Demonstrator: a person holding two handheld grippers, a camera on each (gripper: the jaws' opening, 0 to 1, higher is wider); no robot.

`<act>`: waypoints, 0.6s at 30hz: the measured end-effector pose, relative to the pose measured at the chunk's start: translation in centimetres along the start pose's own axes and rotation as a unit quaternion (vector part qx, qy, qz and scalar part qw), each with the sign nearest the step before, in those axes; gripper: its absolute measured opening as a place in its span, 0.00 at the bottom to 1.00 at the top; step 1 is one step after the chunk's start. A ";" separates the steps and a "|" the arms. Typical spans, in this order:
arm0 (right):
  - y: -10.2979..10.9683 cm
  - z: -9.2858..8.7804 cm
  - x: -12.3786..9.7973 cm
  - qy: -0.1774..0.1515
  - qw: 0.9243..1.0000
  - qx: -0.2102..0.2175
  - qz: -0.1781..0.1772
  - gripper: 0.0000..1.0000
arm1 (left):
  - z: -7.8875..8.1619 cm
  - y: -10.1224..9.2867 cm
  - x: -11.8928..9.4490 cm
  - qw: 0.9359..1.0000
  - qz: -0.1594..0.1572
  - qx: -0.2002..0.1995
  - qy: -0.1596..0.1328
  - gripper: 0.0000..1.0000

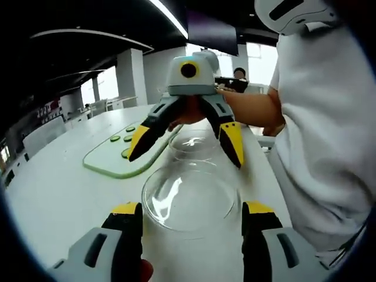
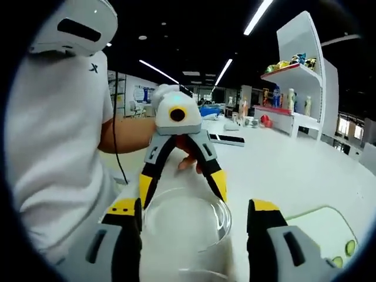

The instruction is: Open the petri dish lid, add cucumber slices into the petri dish, and close the lid

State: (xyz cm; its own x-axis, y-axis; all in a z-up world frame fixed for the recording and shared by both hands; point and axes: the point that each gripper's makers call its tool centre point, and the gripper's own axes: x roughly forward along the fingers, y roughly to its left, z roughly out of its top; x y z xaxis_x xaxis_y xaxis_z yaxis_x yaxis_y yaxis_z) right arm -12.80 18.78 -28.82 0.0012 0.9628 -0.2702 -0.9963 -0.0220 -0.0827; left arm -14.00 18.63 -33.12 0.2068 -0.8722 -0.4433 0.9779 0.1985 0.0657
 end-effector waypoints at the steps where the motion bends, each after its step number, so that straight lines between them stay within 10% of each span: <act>1: 0.1 0.2 0.0 -0.003 1.000 0.001 0.001 0.70 | 0.0 0.0 0.0 1.000 0.000 0.000 0.000 0.67; 8: 0.1 2.5 -0.6 -0.050 0.999 -0.006 0.000 0.63 | 0.2 0.4 -0.1 1.000 0.014 0.008 -0.003 0.67; 18: -2.3 2.0 -2.1 -0.035 0.997 0.004 -0.062 0.38 | 0.5 0.4 -0.5 1.000 0.023 0.002 -0.014 0.66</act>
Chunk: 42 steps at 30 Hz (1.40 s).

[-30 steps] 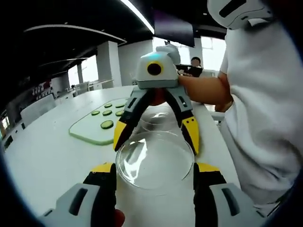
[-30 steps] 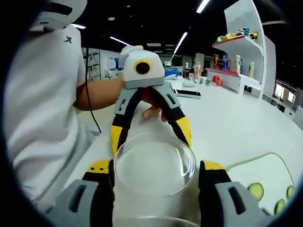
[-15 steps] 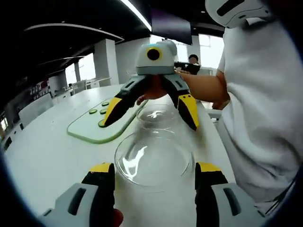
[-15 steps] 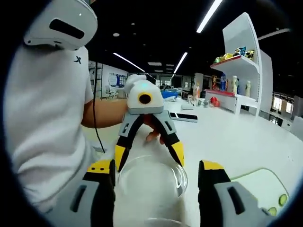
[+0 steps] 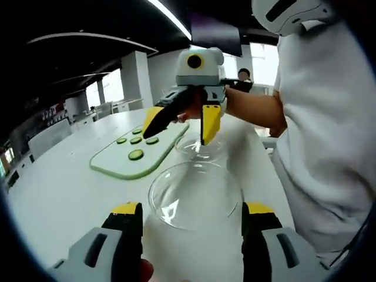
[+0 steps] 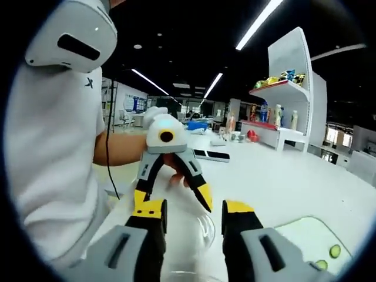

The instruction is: Open the petri dish lid, add cucumber slices into the petri dish, and close the lid

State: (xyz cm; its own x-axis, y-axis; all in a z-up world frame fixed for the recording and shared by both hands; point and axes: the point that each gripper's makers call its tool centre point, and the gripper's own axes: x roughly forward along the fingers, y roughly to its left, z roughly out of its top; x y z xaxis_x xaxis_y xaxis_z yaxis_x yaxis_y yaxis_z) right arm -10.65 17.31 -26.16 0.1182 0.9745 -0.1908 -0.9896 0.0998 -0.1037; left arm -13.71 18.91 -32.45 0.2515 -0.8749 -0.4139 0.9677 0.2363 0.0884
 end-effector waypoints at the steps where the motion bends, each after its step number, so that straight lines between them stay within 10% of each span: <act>1: -0.1 0.0 -0.1 0.000 1.000 0.000 -0.003 0.38 | 0.1 0.0 0.0 1.000 0.000 -0.001 -0.002 0.66; 42: -2.9 0.7 -6.8 0.002 0.993 0.012 -0.114 0.44 | 1.4 0.5 -1.6 0.999 0.036 0.014 -0.023 0.67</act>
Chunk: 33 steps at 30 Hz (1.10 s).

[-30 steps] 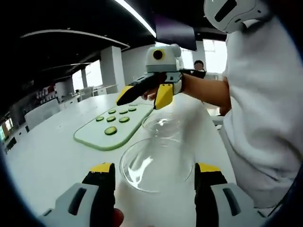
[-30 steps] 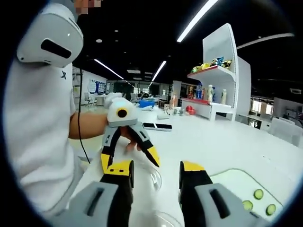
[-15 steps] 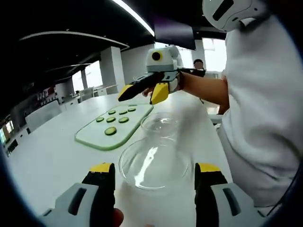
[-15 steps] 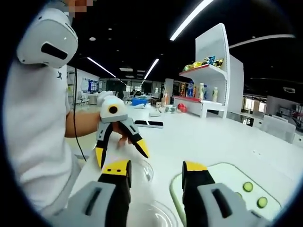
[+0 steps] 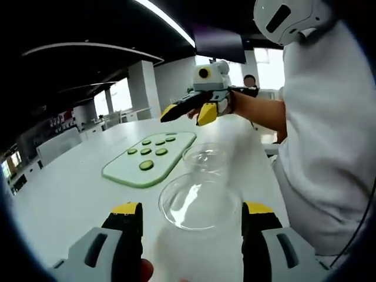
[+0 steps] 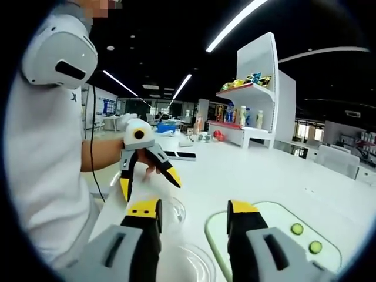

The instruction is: Open the petri dish lid, add cucumber slices into the petri dish, and close the lid

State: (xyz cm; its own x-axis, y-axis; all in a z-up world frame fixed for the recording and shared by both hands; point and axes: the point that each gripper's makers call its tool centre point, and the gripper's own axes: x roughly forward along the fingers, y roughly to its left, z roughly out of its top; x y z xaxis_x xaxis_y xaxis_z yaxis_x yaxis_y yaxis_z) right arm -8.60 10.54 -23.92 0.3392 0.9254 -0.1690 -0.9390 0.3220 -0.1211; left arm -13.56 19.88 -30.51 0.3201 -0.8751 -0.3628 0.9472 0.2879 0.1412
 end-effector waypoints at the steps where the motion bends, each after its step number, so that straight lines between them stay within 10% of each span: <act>1: -0.1 -0.1 -0.2 0.002 1.000 -0.001 -0.004 0.44 | 0.0 0.0 0.0 1.000 0.000 0.000 0.000 0.67; 33: -3.4 -2.2 -3.3 0.010 0.998 0.018 -0.064 0.44 | -0.3 -1.0 0.6 1.000 -0.016 -0.006 0.006 0.67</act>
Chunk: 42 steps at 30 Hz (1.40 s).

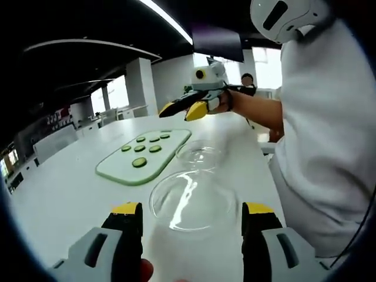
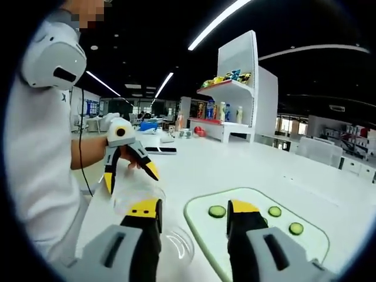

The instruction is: Open the petri dish lid, add cucumber slices into the petri dish, and close the lid

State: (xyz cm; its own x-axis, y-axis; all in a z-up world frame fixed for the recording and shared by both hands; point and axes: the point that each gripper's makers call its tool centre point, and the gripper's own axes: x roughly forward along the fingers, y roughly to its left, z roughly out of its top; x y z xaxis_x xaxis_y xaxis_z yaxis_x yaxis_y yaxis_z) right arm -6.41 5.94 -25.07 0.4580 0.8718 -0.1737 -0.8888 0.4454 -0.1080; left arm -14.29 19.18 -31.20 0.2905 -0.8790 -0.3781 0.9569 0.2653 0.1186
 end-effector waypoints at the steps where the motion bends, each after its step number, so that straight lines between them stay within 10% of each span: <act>1: -0.1 0.0 0.0 0.000 1.000 0.001 0.000 0.44 | 0.0 0.0 0.0 1.000 0.000 0.000 0.000 0.67; 42: -3.3 -3.8 0.9 0.052 0.998 0.017 -0.043 0.44 | -0.3 -0.4 0.3 1.000 -0.006 0.002 0.009 0.68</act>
State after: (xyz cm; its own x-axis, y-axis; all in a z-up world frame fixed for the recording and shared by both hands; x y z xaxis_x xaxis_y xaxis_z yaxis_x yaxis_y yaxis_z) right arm -3.02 4.50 -28.59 0.5310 0.8048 -0.2653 -0.8449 0.5267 -0.0936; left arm -14.61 18.87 -31.60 0.2785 -0.8748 -0.3964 0.9604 0.2525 0.1175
